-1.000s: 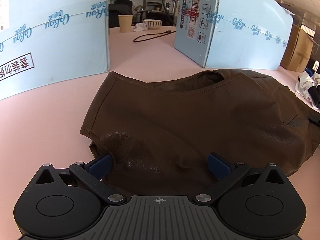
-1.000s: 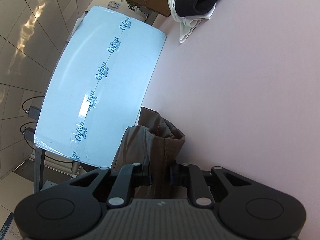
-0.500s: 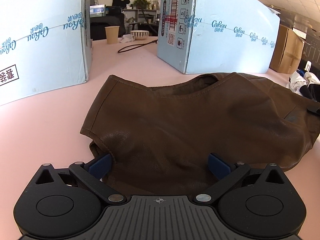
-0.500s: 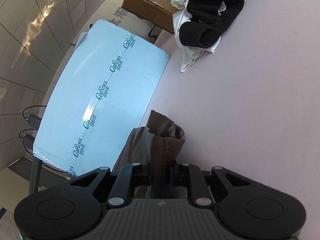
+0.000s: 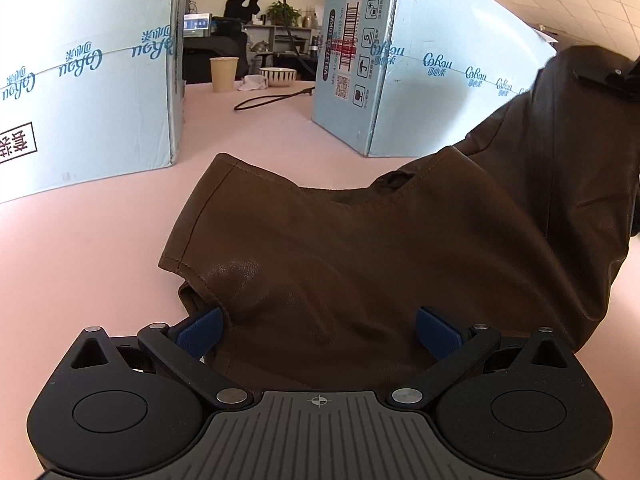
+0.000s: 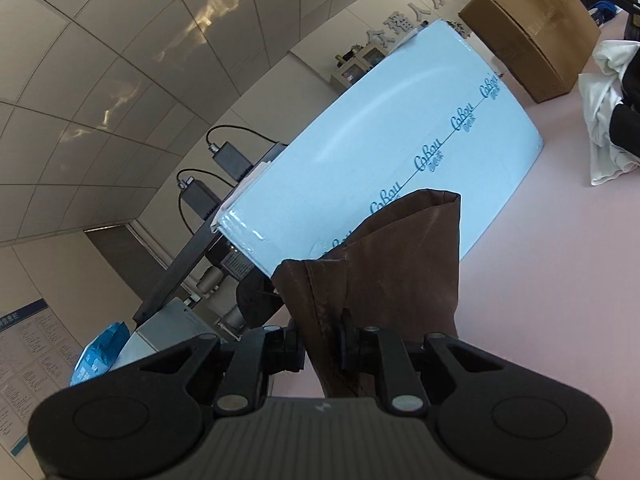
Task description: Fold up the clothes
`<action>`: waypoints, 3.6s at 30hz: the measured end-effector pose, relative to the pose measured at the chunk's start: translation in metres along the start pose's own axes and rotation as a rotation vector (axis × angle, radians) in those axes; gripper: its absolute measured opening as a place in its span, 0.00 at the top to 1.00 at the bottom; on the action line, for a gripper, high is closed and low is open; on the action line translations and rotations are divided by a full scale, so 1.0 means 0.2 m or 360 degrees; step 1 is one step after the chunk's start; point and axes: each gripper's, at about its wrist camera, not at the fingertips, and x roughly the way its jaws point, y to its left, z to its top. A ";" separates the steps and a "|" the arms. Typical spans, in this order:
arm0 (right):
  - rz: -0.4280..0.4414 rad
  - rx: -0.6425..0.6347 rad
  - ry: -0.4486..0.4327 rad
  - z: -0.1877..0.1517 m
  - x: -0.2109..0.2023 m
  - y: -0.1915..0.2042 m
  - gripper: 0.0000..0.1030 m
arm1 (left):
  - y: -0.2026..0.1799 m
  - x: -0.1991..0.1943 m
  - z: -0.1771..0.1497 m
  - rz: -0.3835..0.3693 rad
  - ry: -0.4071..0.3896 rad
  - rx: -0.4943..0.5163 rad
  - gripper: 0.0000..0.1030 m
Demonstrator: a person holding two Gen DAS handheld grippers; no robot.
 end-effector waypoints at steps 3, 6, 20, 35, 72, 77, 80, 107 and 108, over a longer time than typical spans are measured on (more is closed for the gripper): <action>0.0140 -0.0099 0.0130 -0.09 0.08 0.17 0.83 | -0.01 -0.01 0.00 0.0028 -0.0002 0.0006 0.00; 0.0256 -0.0158 0.0291 -0.18 0.16 0.27 0.83 | 0.00 -0.02 0.00 0.0029 -0.0009 -0.0022 0.00; 0.0458 -0.0309 0.0866 -0.66 0.32 0.44 0.83 | 0.41 -0.74 -0.15 0.0344 -0.0584 -0.0928 0.00; 0.0289 -0.0480 0.1031 -0.96 0.43 0.48 0.83 | 0.50 -0.70 -0.24 0.0233 -0.0541 -0.0986 0.00; 0.0381 -0.0665 0.0618 -0.28 0.35 0.47 0.03 | 0.18 -0.55 0.04 0.0050 -0.0441 -0.0392 0.00; 0.0254 -0.0772 0.0716 -0.33 0.53 0.43 0.03 | 0.03 -0.39 0.07 0.0143 -0.0299 -0.0127 0.00; 0.0254 -0.0723 0.0858 -0.39 0.64 0.38 0.04 | 0.04 -0.34 0.06 0.0128 -0.0238 -0.0142 0.00; 0.0560 -0.0326 0.0623 -0.22 0.49 0.17 0.00 | 0.12 -0.48 0.02 0.0169 -0.0213 -0.0397 0.00; 0.0549 -0.0353 0.0599 -0.20 0.46 0.18 0.00 | 0.12 -0.52 0.01 0.0154 -0.0193 -0.0428 0.00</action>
